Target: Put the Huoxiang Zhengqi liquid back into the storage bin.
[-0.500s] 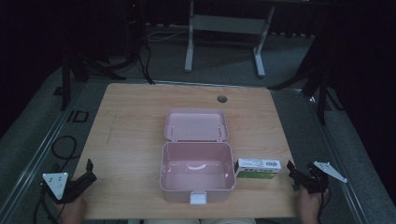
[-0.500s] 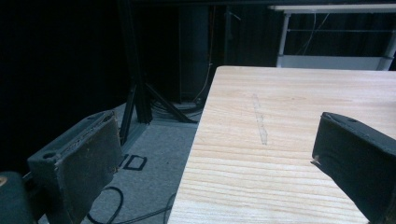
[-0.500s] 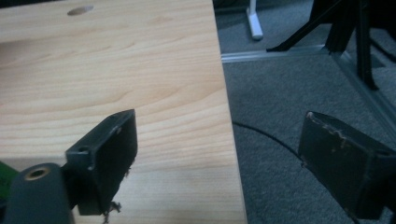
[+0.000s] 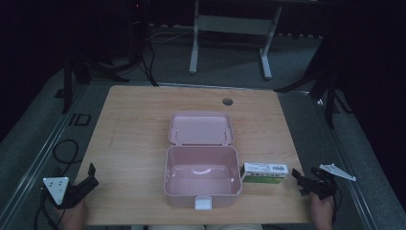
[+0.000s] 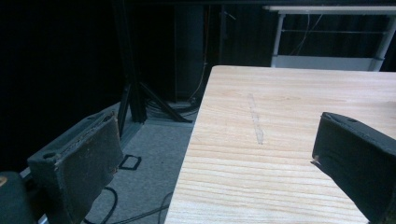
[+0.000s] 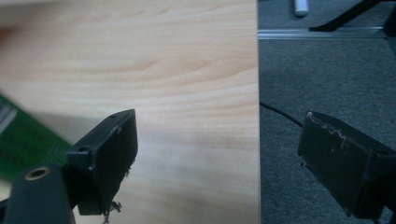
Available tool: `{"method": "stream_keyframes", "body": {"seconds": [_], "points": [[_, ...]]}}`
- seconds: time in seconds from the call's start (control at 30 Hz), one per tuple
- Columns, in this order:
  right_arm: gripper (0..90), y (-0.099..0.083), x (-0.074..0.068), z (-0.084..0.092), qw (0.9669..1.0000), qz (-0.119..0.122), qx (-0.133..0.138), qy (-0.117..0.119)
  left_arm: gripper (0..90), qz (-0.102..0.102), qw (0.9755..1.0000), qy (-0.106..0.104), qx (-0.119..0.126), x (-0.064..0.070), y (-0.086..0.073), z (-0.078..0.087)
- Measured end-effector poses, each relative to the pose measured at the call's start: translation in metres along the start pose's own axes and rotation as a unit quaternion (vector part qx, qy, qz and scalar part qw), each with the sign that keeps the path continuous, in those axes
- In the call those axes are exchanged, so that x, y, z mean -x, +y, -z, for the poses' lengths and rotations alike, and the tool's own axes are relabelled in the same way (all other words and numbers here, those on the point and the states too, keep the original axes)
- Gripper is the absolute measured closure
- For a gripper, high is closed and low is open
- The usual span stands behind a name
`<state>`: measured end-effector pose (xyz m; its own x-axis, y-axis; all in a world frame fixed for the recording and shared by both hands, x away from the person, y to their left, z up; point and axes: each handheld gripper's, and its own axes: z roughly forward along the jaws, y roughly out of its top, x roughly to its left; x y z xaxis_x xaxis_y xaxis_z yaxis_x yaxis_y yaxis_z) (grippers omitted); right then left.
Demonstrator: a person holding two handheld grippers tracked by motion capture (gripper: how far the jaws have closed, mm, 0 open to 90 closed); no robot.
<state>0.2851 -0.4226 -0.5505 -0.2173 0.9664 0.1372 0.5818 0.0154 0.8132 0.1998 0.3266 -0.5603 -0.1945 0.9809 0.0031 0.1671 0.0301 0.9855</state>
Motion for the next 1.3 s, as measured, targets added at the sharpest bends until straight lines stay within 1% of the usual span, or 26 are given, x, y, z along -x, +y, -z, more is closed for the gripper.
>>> {"method": "stream_keyframes", "body": {"seconds": [0.07, 0.13, 0.17, 0.23, 0.27, 0.3, 0.37, 0.4, 0.47, 0.57, 0.6, 0.63, 0.67, 0.73, 0.77, 0.8, 0.87, 0.97, 1.0, 1.03, 1.07, 1.1, 1.13, 1.17, 1.2, 1.3], "points": [[11.8, 0.0, 0.002, 0.001, 0.9997, 0.017, -0.016, 0.011, 1.6, -0.001, 1.0, -0.002, -0.001, 0.0, 0.0, 0.0], [11.8, 0.0, 0.003, 0.002, 0.9982, 0.041, -0.039, 0.02, 1.6, -0.001, 1.0, -0.004, -0.003, 0.0, 0.0, 0.0], [12.0, -0.001, 0.002, 0.002, 0.9972, 0.054, -0.047, 0.02, 1.6, -0.002, 1.0, -0.004, -0.003, 0.0, 0.0, 0.0], [12.0, -0.001, 0.002, 0.004, 0.9939, 0.08, -0.07, 0.03, 1.6, -0.004, 1.0, -0.005, -0.005, 0.001, 0.0, 0.0], [12.0, 0.0, 0.001, 0.005, 0.9927, 0.089, -0.075, 0.032, 1.6, -0.006, 1.0, -0.005, -0.005, 0.001, 0.0, 0.0], [12.0, 0.0, 0.001, 0.006, 0.9907, 0.098, -0.086, 0.041, 1.6, -0.007, 1.0, -0.006, -0.005, 0.001, 0.0, -0.001], [12.0, 0.002, -0.001, 0.009, 0.9872, 0.119, -0.099, 0.04, 1.6, -0.008, 0.9999, -0.006, -0.005, 0.001, 0.0, -0.001], [12.0, 0.004, -0.002, 0.01, 0.9844, 0.13, -0.11, 0.046, 1.7, -0.007, 0.9999, -0.006, -0.005, 0.001, 0.0, -0.001], [12.0, 0.006, -0.003, 0.013, 0.9811, 0.144, -0.119, 0.051, 1.7, -0.008, 0.9999, -0.006, -0.005, 0.001, 0.0, -0.001], [12.0, 0.009, -0.007, 0.017, 0.972, 0.168, -0.148, 0.072, 1.6, -0.008, 0.9999, -0.006, -0.005, 0.001, 0.0, -0.001], [12.0, 0.011, -0.009, 0.018, 0.9677, 0.177, -0.16, 0.081, 1.7, -0.008, 0.9999, -0.006, -0.005, 0.001, 0.0, 0.0], [12.0, 0.012, -0.011, 0.02, 0.9642, 0.186, -0.169, 0.084, 1.7, -0.008, 0.9999, -0.006, -0.005, 0.001, 0.0, 0.0], [12.0, 0.013, -0.013, 0.021, 0.9596, 0.195, -0.18, 0.093, 1.7, -0.008, 0.9999, -0.006, -0.005, 0.001, 0.0, -0.001], [12.0, 0.015, -0.017, 0.023, 0.9477, 0.218, -0.205, 0.111, 1.6, -0.008, 0.9999, -0.006, -0.005, 0.001, 0.0, -0.001], [12.0, 0.017, -0.019, 0.024, 0.9389, 0.234, -0.222, 0.12, 1.6, -0.008, 0.9999, -0.007, -0.005, 0.002, 0.0, -0.001], [12.0, 0.018, -0.021, 0.025, 0.9339, 0.243, -0.231, 0.123, 1.6, -0.009, 0.9999, -0.007, -0.005, 0.002, 0.0, -0.001], [12.0, 0.021, -0.025, 0.026, 0.9173, 0.266, -0.26, 0.142, 1.6, -0.01, 0.9999, -0.007, -0.004, 0.002, 0.0, 0.0], [12.0, 0.024, -0.034, 0.027, 0.8945, 0.294, -0.298, 0.156, 1.7, -0.01, 0.9999, -0.007, -0.004, 0.002, 0.0, 0.0], [12.0, 0.024, -0.037, 0.026, 0.8884, 0.304, -0.305, 0.157, 1.6, -0.009, 0.9999, -0.007, -0.004, 0.002, 0.0, 0.0], [12.0, 0.024, -0.037, 0.026, 0.8884, 0.304, -0.305, 0.157, 1.6, -0.009, 0.9999, -0.007, -0.004, 0.002, 0.0, 0.0], [12.0, 0.025, -0.04, 0.026, 0.8807, 0.313, -0.316, 0.163, 1.6, -0.01, 0.9999, -0.006, -0.004, 0.002, 0.0, 0.0], [12.0, 0.026, -0.046, 0.025, 0.8674, 0.331, -0.331, 0.168, 1.6, -0.01, 0.9999, -0.007, -0.004, 0.002, 0.0, 0.0], [12.0, 0.027, -0.05, 0.025, 0.8595, 0.337, -0.343, 0.175, 1.7, -0.009, 0.9999, -0.007, -0.004, 0.002, 0.0, 0.0], [12.0, 0.028, -0.053, 0.024, 0.8526, 0.346, -0.35, 0.175, 1.6, -0.009, 0.9999, -0.007, -0.004, 0.002, 0.0, 0.0], [12.2, 0.029, -0.057, 0.024, 0.8447, 0.353, -0.361, 0.179, 1.7, -0.009, 0.9999, -0.007, -0.004, 0.002, 0.0, 0.0], [12.9, 0.031, -0.068, 0.024, 0.8191, 0.379, -0.387, 0.187, 1.6, -0.009, 0.9999, -0.007, -0.004, 0.002, 0.0, 0.0]]}}
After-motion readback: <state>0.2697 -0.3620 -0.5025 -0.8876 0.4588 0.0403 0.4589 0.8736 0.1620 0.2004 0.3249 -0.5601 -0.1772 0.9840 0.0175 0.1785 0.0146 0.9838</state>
